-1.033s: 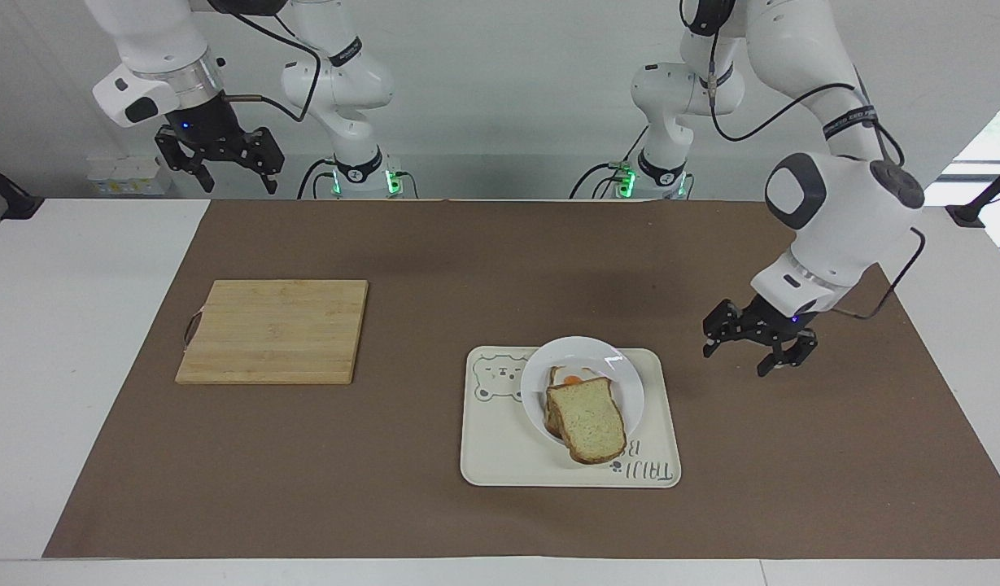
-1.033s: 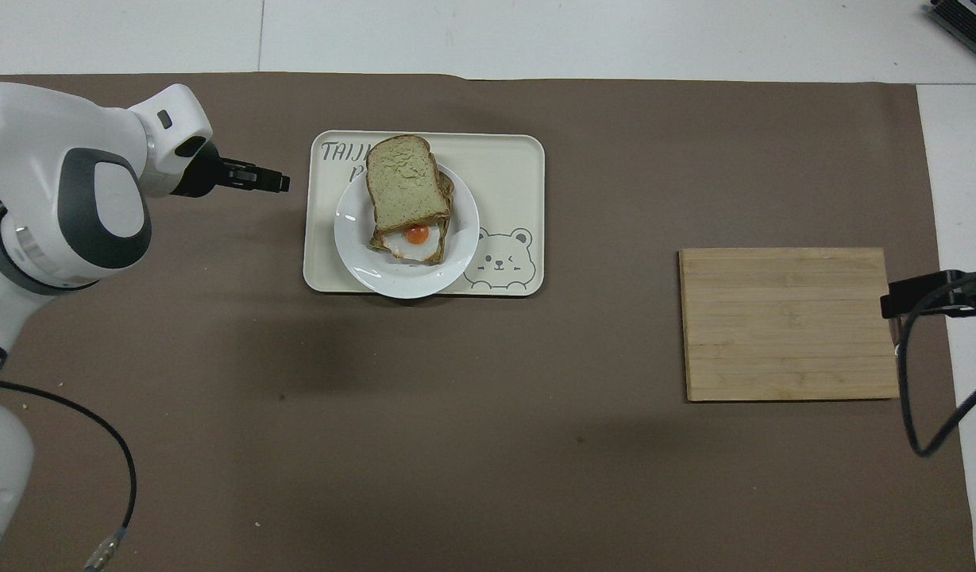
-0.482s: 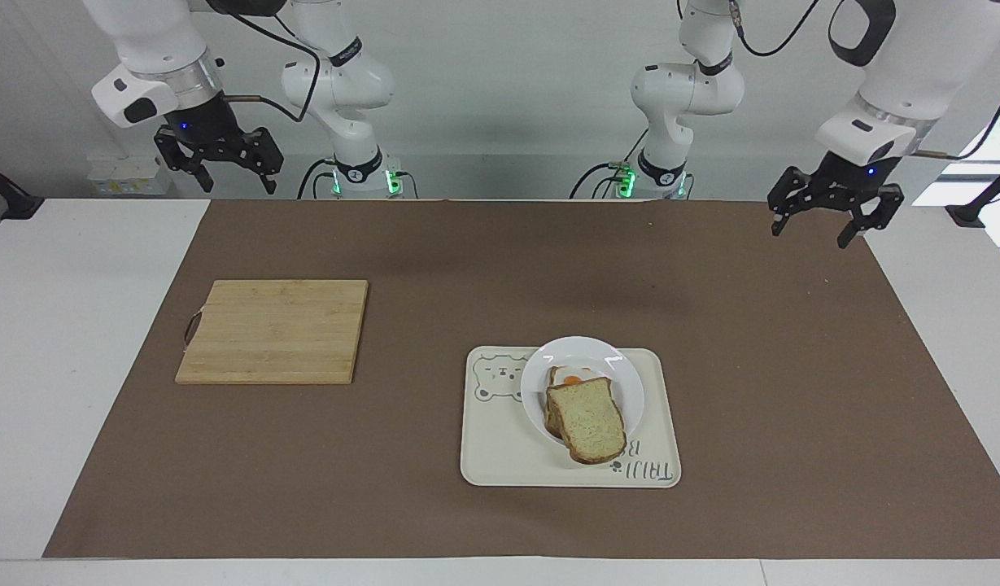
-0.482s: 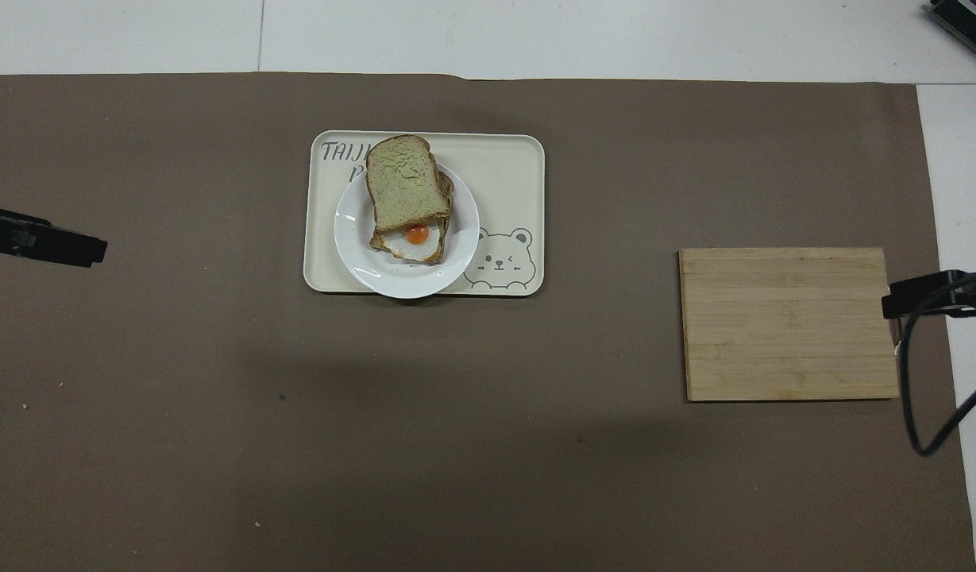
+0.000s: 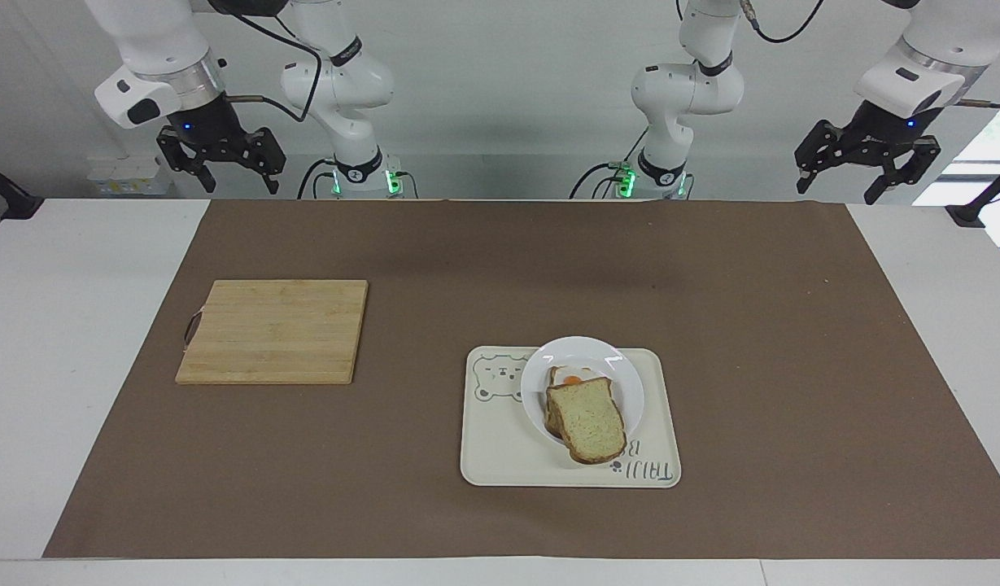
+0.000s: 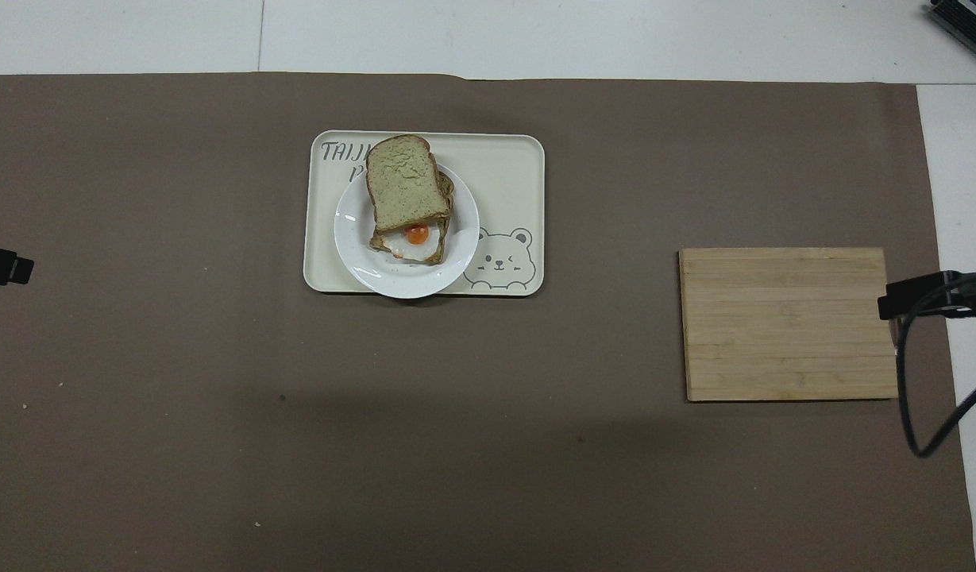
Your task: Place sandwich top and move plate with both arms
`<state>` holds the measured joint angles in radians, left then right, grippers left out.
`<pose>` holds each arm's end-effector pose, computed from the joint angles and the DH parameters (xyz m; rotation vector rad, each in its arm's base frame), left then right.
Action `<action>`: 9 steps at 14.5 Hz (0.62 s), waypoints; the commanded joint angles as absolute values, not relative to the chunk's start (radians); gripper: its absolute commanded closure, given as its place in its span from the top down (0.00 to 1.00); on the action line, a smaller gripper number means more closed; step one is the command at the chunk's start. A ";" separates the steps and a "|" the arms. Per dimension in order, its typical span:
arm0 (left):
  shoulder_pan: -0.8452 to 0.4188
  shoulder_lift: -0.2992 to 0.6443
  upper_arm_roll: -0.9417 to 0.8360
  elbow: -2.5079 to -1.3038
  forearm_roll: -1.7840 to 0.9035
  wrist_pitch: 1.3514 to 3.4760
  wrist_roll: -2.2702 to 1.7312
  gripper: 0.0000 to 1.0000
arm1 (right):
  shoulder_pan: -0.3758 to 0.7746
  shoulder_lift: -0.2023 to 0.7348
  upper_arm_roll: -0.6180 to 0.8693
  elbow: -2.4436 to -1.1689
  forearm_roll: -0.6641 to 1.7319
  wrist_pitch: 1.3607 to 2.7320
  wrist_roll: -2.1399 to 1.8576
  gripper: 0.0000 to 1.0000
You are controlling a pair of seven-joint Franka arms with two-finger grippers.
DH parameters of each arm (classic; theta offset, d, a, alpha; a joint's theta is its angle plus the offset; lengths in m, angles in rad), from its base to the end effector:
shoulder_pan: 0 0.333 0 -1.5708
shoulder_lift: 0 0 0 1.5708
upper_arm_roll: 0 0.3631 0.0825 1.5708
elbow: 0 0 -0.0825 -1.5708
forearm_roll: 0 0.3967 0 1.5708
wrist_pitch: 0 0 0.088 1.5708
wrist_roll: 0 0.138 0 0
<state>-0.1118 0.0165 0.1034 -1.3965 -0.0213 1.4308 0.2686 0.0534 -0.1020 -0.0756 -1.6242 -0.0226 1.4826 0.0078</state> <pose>0.5576 -0.0085 0.7022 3.0940 -0.4363 0.0316 0.5196 -0.0172 0.6628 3.1260 -0.0485 -0.0625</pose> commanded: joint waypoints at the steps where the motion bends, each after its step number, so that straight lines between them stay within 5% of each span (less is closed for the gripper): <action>1: -0.104 0.037 0.092 -1.354 0.005 1.397 0.262 1.00 | 0.060 -0.092 -0.077 -1.605 -0.011 1.463 -0.012 1.00; 9: -0.104 -0.014 0.094 -1.439 0.005 1.411 0.239 1.00 | 0.051 -0.094 -0.078 -1.605 -0.011 1.463 -0.012 1.00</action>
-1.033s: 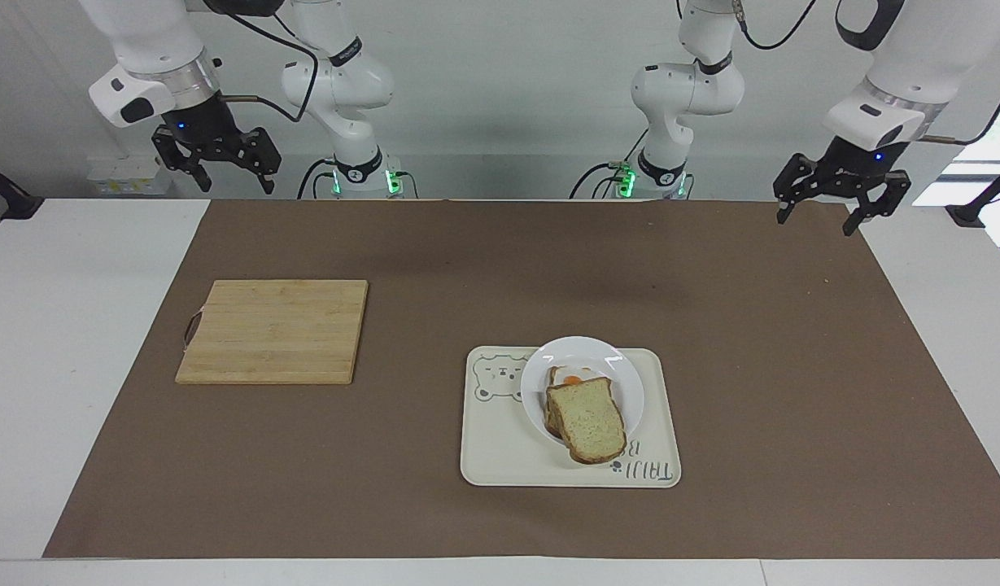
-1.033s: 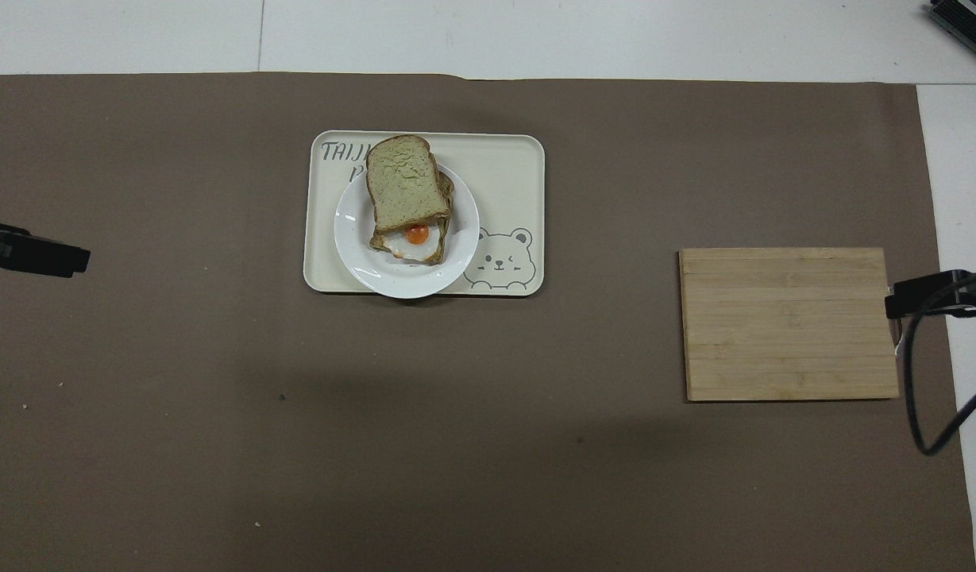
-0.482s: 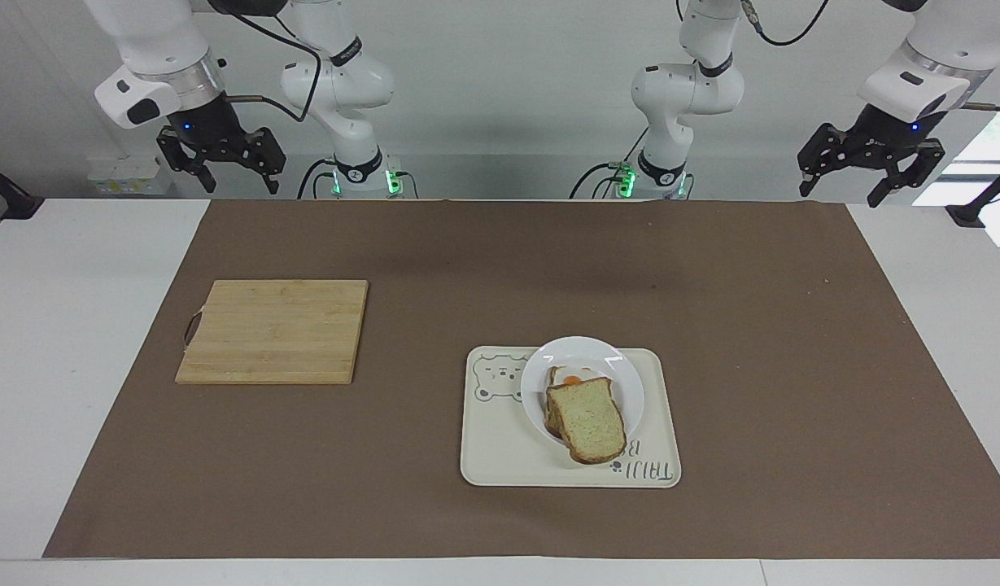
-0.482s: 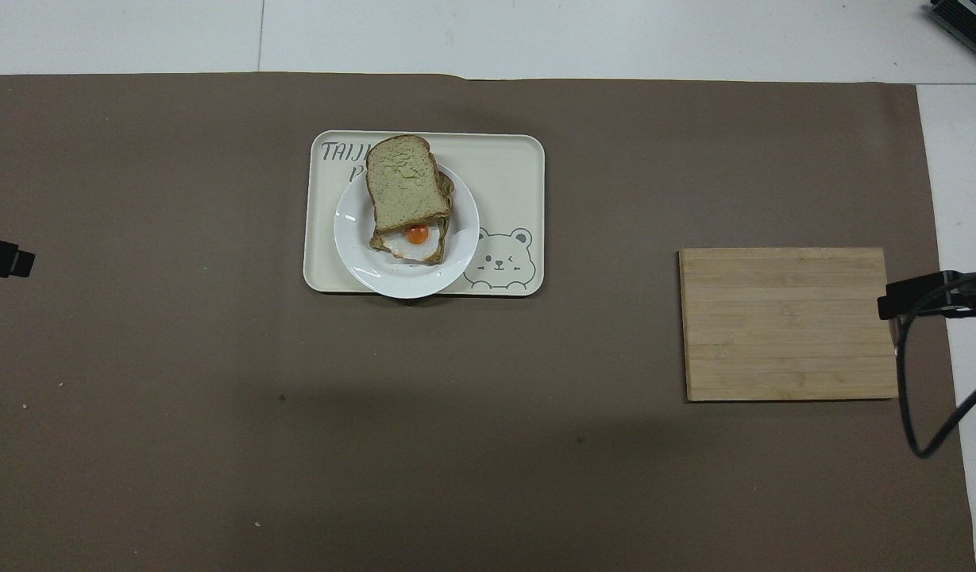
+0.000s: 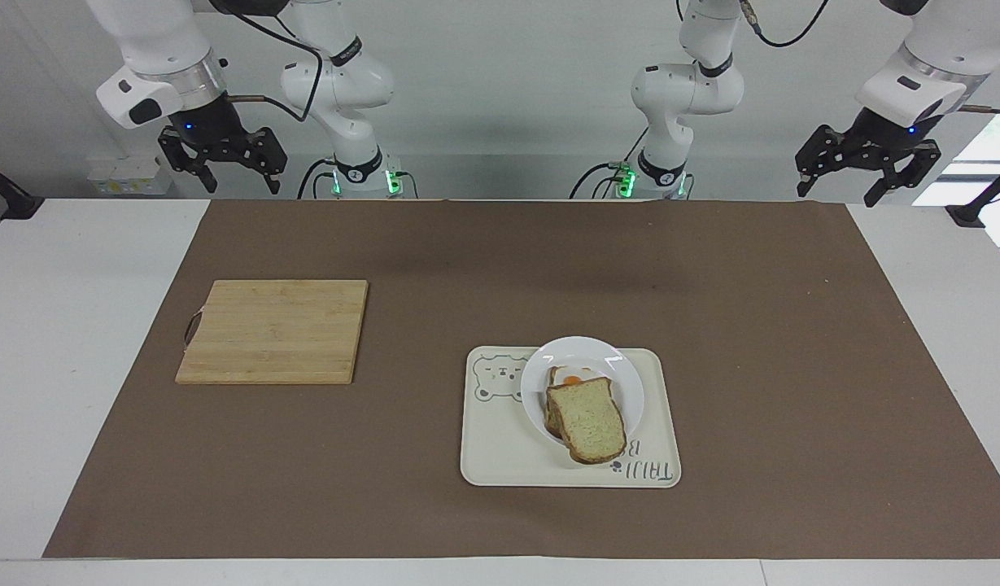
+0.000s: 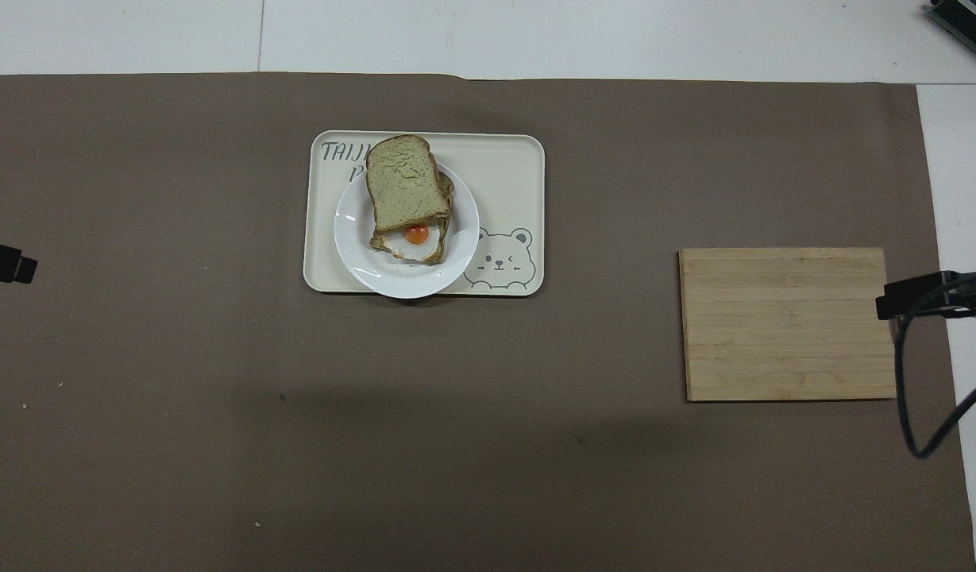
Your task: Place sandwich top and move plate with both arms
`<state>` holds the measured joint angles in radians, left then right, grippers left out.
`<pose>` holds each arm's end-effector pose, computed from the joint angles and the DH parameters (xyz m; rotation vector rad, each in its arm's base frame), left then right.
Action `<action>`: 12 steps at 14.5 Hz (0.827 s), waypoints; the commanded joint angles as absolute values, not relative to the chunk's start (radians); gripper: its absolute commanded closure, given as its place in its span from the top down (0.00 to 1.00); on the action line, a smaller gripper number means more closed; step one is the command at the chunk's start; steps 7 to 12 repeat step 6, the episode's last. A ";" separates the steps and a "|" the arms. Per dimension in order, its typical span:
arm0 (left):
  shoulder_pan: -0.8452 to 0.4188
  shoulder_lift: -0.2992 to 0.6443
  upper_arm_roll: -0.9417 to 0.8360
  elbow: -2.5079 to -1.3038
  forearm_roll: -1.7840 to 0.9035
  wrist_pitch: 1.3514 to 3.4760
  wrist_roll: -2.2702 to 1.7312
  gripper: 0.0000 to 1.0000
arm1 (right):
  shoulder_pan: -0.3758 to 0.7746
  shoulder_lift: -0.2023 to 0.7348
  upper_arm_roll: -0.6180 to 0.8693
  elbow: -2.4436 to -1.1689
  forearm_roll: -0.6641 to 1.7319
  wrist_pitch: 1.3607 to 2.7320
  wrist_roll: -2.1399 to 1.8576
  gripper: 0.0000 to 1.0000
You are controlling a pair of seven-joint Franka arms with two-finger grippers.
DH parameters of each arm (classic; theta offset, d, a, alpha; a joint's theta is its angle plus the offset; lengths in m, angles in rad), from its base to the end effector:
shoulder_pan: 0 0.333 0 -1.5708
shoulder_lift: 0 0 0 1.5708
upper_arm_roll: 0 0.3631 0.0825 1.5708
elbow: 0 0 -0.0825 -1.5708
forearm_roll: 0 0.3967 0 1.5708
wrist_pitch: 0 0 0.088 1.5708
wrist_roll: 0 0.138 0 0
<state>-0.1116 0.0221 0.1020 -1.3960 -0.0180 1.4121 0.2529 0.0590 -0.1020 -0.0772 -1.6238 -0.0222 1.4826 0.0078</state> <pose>0.5571 -0.0089 0.6976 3.0980 -0.4134 -0.0062 0.5197 -0.0151 0.6629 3.1266 -0.0422 -0.0619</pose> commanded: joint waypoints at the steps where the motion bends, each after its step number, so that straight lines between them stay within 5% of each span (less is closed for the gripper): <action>1: -0.104 -0.015 0.094 -1.440 0.005 1.413 0.239 1.00 | 0.051 -0.094 -0.078 -1.605 -0.011 1.463 -0.011 1.00; 12: -0.104 -0.017 0.094 -1.445 0.005 1.419 0.239 1.00 | 0.052 -0.092 -0.078 -1.597 -0.012 1.445 -0.040 1.00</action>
